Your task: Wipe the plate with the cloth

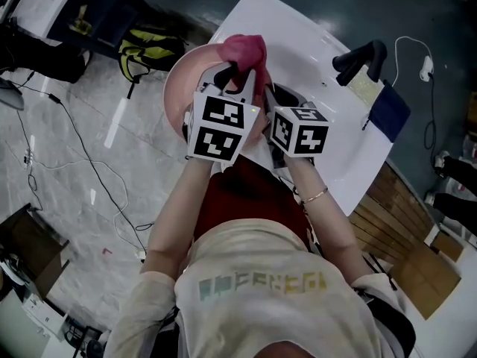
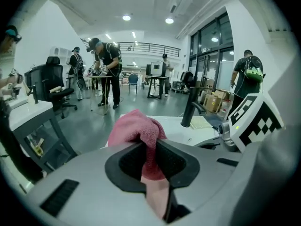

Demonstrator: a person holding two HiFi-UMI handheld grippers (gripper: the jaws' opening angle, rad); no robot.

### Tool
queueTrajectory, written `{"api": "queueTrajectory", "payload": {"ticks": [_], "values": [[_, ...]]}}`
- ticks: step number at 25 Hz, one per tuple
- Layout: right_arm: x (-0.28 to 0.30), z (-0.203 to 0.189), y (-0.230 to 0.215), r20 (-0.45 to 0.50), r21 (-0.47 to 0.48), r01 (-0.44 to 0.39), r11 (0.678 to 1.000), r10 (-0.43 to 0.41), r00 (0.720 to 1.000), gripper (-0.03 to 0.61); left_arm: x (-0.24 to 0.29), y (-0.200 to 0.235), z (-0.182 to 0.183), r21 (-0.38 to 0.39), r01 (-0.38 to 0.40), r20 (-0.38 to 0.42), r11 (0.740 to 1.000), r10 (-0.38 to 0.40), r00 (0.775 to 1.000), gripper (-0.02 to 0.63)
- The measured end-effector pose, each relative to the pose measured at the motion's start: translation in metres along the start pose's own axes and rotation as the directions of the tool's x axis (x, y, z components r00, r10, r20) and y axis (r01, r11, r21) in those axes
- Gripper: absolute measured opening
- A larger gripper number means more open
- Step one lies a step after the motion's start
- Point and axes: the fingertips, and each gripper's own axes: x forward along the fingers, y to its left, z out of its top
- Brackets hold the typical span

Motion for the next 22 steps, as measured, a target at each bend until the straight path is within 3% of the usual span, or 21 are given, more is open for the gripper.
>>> {"api": "queueTrajectory", "payload": {"ticks": [11,22], "values": [[0.001,-0.001,-0.003,-0.002,-0.019,-0.006,1.000,0.006,1.000,0.060,0.035,0.002,-0.034,0.013,-0.012,-0.153,1.000,0.014,0.988,0.067],[0.006,-0.002,0.000,-0.019,-0.055,-0.013,0.998,0.012,1.000,0.060,0.023,0.038,-0.051,-0.040,-0.099,-0.199,0.994,0.090,0.976,0.067]]}}
